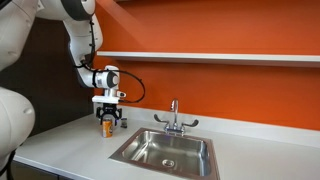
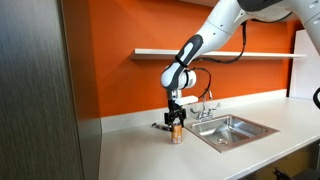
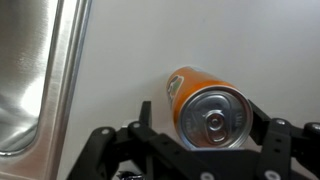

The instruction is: Put the can in the sink

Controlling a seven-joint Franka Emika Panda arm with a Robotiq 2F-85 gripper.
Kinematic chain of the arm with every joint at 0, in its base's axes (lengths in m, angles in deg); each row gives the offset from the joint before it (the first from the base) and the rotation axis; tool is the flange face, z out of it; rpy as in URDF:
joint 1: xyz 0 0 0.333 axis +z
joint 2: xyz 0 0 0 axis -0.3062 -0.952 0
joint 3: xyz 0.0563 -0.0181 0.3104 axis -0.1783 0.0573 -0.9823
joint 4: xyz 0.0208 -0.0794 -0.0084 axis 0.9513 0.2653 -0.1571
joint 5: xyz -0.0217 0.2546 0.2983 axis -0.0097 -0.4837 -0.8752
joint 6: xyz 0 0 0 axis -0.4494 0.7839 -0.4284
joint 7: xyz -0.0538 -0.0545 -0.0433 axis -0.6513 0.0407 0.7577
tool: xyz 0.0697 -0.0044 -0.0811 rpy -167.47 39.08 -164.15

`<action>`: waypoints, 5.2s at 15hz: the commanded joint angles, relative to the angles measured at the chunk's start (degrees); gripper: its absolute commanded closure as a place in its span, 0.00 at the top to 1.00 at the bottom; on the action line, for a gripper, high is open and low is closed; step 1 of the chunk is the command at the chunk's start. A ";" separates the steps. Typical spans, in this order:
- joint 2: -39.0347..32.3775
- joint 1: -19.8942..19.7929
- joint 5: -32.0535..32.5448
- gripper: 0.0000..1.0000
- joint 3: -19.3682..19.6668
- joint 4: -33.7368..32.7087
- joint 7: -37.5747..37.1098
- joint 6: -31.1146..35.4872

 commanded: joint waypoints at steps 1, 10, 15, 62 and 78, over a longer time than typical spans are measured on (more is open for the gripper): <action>-0.68 -0.35 0.42 0.58 -0.28 -1.71 0.90 -3.19; 1.25 0.24 1.07 0.38 -0.01 -0.84 -0.70 -4.83; 4.25 0.87 1.72 0.38 0.06 0.60 -1.90 -5.61; 11.28 -13.22 -3.80 0.38 13.19 15.66 -5.19 7.06; -1.21 -13.68 -4.16 0.38 13.55 9.57 -6.97 12.21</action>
